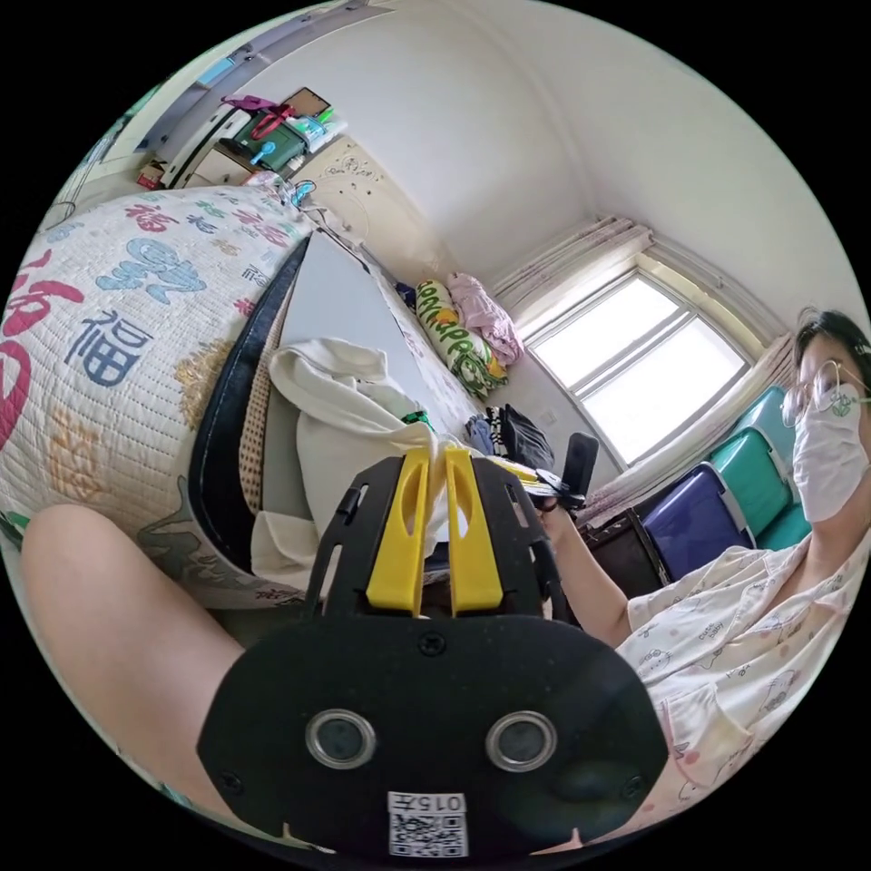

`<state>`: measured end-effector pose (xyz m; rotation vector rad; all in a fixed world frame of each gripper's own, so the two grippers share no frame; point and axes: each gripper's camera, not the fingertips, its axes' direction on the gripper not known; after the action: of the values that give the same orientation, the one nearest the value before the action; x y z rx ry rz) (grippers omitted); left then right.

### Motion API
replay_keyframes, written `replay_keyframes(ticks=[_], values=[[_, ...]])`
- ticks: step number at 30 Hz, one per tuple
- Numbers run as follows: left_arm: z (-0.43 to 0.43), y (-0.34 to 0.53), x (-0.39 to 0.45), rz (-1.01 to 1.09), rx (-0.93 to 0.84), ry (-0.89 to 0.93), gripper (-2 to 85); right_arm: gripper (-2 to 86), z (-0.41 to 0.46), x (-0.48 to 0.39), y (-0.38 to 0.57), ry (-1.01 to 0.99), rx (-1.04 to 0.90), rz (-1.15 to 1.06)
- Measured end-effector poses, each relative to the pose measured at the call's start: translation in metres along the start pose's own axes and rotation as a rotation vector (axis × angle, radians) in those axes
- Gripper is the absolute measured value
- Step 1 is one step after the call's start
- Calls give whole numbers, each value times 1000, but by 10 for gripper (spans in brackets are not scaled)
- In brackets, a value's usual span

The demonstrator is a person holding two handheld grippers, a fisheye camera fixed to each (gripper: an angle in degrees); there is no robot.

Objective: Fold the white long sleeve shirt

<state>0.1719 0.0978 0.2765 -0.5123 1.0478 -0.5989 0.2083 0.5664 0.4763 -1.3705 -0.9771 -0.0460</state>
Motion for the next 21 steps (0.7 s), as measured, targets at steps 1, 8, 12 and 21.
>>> replay_keyframes(ticks=[1,8,12,21], values=[[1,-1,2,1,-2,2,9,39,2,11,4,19,9,43],[17,-23,30,5,-24,114,10,-4,-38,49,-2,185,145,110],[47,-42,71,46,-67,213,12,-5,-114,56,-89,287,345,104],[89,-101,177,227,68,112,52,25,-44,-87,-313,233,213,-267]])
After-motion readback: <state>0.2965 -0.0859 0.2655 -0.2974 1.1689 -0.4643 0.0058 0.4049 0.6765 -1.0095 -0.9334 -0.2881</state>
